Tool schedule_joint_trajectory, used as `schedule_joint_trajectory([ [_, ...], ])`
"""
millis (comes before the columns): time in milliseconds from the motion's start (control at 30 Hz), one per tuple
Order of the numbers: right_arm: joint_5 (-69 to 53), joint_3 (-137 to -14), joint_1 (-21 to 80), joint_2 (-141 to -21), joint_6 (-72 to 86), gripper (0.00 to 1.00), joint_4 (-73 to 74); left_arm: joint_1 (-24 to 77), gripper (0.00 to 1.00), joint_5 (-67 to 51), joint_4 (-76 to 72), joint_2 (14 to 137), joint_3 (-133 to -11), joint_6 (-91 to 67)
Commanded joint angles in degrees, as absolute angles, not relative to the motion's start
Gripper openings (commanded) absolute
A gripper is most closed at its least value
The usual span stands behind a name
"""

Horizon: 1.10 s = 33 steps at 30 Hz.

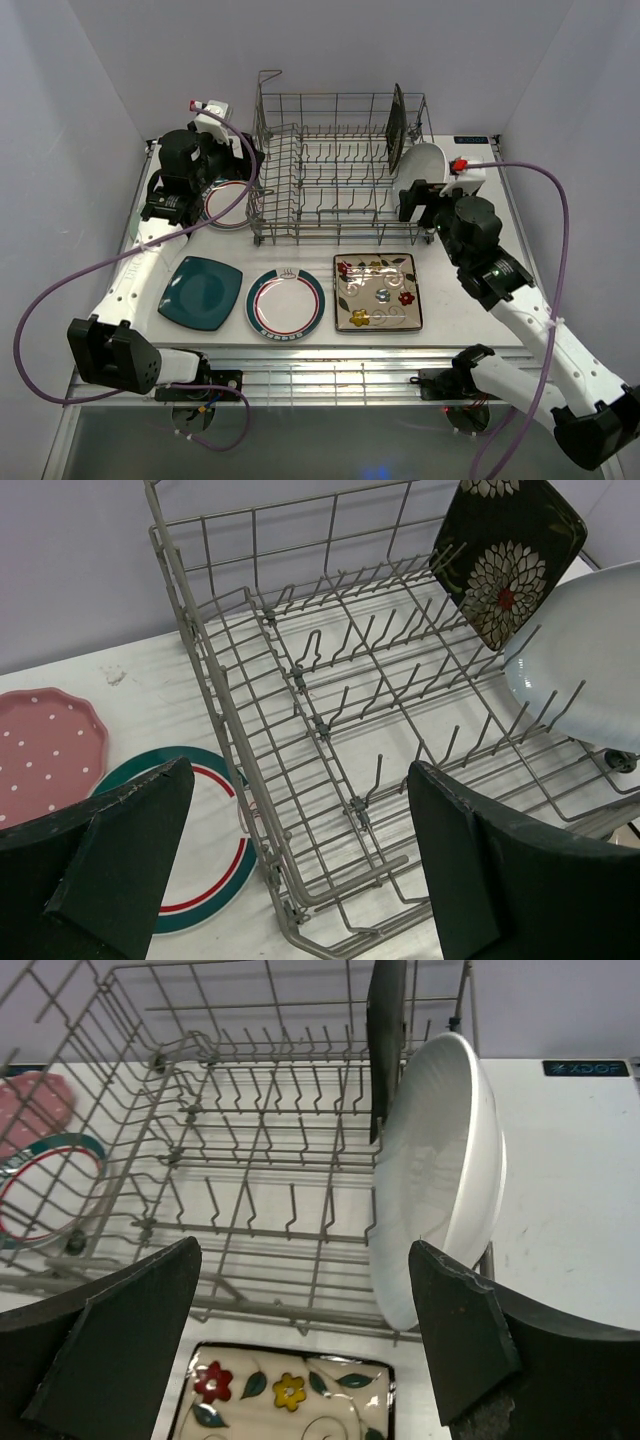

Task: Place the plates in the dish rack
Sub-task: Pick up the plate from the corner of the board.

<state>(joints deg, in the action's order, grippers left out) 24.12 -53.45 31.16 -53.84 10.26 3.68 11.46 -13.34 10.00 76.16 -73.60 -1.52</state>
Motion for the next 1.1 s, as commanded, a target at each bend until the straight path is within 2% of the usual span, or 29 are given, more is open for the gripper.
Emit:
schedule_joint_trajectory([
  [0,17.85,-50.19,31.38,-47.48,16.08,0.90,5.53,11.78,0.98,-14.68,8.96,72.42,-73.13,-2.20],
  [333,11.08,-39.91,31.38,-42.11,26.36,0.91,13.01,11.87,0.98,-16.26,9.32,71.37,-73.04,-2.64],
  [500,10.02,-30.08,31.38,-32.99,30.05,0.90,13.00,11.87,0.98,-16.26,9.23,70.66,-72.86,-2.64],
  [600,10.63,-28.13,31.46,-29.28,31.73,0.90,15.72,11.87,0.98,-16.26,9.14,70.93,-72.95,-2.64],
  [833,13.79,-24.62,31.38,-26.72,35.68,0.91,21.35,11.87,0.98,-16.00,9.23,71.46,-72.95,-2.46],
  [1067,12.21,-18.73,31.29,-28.82,37.96,0.91,17.67,11.87,0.98,-15.91,9.23,70.93,-72.77,-2.46],
])
